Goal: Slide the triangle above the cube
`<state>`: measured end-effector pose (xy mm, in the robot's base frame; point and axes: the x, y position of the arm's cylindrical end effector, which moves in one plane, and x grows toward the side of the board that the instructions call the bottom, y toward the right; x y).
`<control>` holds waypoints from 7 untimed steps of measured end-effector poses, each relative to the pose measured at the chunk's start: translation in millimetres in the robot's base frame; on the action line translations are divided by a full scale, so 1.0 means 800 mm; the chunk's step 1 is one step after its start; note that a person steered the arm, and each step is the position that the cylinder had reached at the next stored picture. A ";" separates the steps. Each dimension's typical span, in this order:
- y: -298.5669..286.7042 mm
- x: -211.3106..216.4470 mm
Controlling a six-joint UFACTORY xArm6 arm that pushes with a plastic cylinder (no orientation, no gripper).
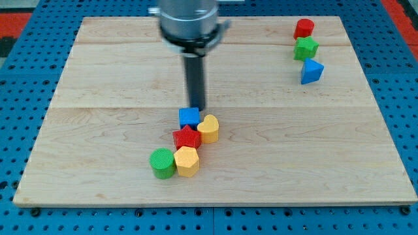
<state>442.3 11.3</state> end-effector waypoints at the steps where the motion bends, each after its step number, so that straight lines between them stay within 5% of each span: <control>1: 0.161 0.000; 2: 0.310 -0.033; 3: 0.316 -0.105; 4: 0.226 -0.101; 5: 0.059 -0.078; 7: -0.078 -0.079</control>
<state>379.3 -50.8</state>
